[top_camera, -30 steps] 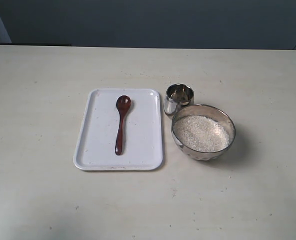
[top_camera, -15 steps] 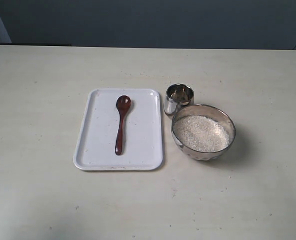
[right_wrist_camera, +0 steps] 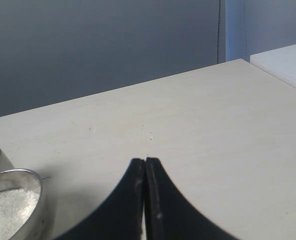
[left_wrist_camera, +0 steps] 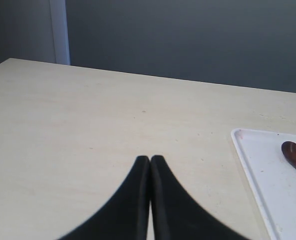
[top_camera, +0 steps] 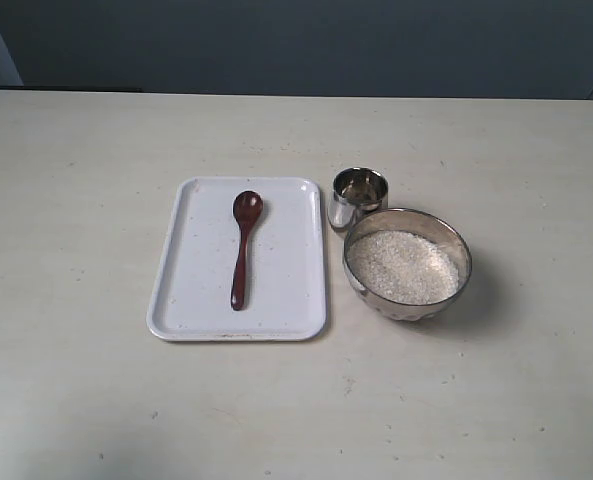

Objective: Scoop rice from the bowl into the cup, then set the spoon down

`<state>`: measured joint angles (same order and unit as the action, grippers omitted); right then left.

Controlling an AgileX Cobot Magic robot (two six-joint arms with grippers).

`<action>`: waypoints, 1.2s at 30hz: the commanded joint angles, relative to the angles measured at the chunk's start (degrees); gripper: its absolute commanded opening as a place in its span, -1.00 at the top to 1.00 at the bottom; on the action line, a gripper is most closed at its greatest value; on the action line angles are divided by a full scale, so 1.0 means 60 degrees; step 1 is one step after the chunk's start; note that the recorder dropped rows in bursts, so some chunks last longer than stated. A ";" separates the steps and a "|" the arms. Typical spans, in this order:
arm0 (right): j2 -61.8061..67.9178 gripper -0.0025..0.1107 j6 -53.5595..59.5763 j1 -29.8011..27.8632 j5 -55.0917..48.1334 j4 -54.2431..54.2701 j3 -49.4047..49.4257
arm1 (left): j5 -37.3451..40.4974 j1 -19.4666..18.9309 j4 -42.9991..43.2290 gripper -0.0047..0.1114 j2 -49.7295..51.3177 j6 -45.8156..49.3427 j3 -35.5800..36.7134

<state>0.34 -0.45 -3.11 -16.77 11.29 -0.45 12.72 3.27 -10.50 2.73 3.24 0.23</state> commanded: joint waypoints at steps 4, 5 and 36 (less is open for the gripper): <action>-0.0057 0.96 0.0075 -0.0045 0.0096 -0.0007 0.0075 | -0.0133 0.0049 0.0005 0.91 -0.0005 -0.0021 -0.0038; -0.0057 0.96 0.0075 -0.0045 0.0096 -0.0007 0.0075 | -0.0133 0.0049 0.0005 0.91 -0.0005 -0.0021 -0.0038; -0.0057 0.96 0.0075 -0.0045 0.0093 -0.0007 0.0075 | 0.0105 0.0049 0.0005 0.91 -0.0005 -0.0021 -0.0038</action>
<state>0.34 -0.45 -3.11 -16.81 11.29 -0.45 13.31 3.27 -10.50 2.73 3.24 0.23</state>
